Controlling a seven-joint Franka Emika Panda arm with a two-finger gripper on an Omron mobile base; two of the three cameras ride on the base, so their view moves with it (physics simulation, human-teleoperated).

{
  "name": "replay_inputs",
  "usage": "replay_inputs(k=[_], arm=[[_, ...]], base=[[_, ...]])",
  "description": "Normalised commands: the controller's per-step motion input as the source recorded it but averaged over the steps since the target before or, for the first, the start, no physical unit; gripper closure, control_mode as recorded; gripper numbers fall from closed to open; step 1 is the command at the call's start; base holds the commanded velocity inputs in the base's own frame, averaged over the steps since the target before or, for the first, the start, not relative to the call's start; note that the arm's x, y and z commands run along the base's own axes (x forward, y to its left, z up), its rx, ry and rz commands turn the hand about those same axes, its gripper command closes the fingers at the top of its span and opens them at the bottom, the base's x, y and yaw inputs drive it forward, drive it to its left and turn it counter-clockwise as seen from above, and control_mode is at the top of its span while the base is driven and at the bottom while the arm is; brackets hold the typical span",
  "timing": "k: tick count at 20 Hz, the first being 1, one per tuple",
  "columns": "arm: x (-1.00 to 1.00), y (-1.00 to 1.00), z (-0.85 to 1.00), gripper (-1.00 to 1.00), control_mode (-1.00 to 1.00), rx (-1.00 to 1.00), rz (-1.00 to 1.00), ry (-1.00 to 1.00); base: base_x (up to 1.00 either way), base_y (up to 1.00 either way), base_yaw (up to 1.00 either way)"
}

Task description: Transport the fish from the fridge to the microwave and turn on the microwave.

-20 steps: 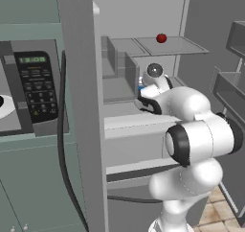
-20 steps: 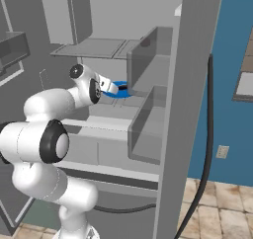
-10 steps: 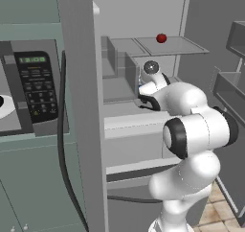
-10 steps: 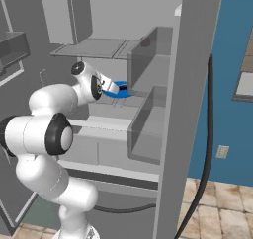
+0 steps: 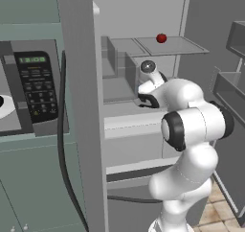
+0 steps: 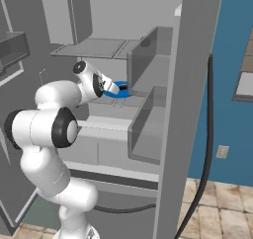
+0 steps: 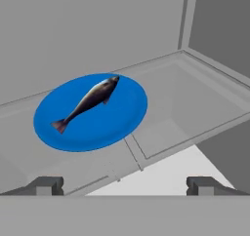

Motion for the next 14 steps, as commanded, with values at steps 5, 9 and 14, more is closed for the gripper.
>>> replay_inputs(k=[5, 9, 14], arm=[[0.15, 0.01, -0.12, -1.00, -1.00, 0.01, -0.01, 0.00], [0.15, 0.01, -0.09, -1.00, -1.00, 0.00, 0.00, 0.00], [0.20, 0.00, -0.05, -1.00, -1.00, 0.00, 0.00, 0.00]], base=[[0.00, 0.00, 0.00], [0.00, 0.00, 0.00], [0.00, 0.00, 0.00]])
